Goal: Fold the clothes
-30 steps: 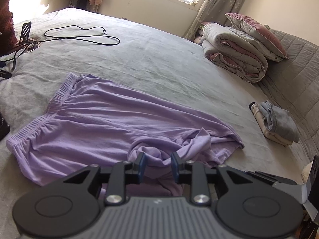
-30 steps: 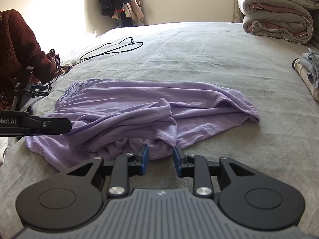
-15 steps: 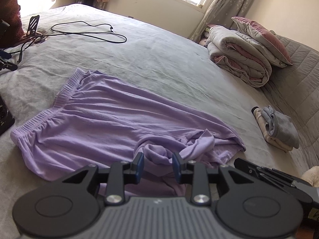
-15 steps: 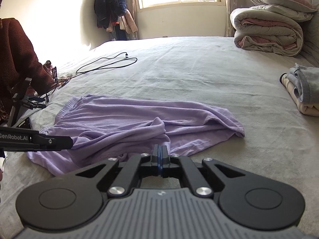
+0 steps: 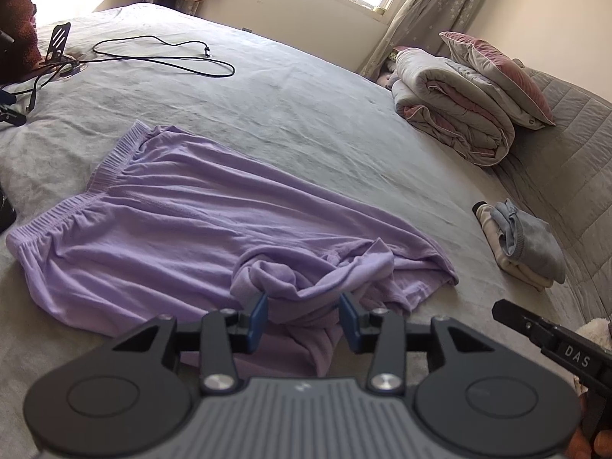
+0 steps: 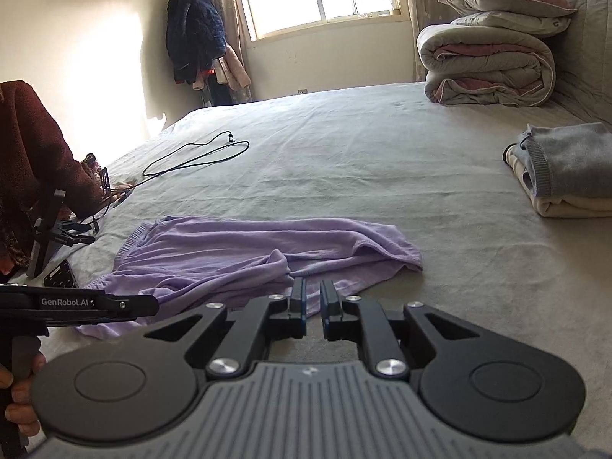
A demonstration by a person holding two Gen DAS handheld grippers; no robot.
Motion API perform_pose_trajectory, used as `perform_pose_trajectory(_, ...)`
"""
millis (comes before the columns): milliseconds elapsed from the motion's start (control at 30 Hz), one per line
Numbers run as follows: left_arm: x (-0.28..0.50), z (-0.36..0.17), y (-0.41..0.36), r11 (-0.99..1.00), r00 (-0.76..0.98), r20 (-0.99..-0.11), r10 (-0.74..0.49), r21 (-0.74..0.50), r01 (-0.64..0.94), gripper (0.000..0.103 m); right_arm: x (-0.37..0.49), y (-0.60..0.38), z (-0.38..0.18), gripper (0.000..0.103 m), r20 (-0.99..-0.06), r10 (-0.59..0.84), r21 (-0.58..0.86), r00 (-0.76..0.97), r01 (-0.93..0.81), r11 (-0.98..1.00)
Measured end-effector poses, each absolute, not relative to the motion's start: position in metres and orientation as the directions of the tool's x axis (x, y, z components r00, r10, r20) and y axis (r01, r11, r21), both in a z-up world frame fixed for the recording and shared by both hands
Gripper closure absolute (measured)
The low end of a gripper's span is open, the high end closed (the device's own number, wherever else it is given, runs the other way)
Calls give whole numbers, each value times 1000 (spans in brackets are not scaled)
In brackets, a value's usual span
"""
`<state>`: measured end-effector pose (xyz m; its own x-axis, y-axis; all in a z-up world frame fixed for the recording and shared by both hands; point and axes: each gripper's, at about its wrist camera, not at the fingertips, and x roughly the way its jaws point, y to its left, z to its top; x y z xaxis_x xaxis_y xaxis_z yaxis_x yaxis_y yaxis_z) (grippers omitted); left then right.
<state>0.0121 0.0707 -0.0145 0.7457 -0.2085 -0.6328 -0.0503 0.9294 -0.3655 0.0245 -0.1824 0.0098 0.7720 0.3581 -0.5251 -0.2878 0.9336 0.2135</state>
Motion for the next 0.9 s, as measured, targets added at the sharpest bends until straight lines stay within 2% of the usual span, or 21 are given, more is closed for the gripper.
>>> perform_pose_trajectory(67,13,-13,68,933,755,-623,-205,-356,-41,54,25,-180,8,87,-531,361,217,766,-289,932)
perform_pose_trajectory(133,14,-12,66,937,765,-612,-201,-348,-31,50,27,-178,6,68,-537,358,214,764,-287,934)
perform_pose_trajectory(167,16,-12,64,940,766,-611,-200,-340,-26,49,27,-178,4,53,-540,356,213,762,-286,934)
perform_pose_trajectory(733,50,-24,38,974,752,-634,-179,-223,44,50,42,-168,-19,50,-583,333,203,741,-264,943)
perform_pose_trajectory(833,55,-28,39,974,745,-643,-177,-225,38,54,44,-165,-23,50,-588,335,196,737,-271,942)
perform_pose_trajectory(900,57,-30,40,973,741,-648,-175,-228,31,64,45,-164,-24,50,-591,335,191,734,-276,942)
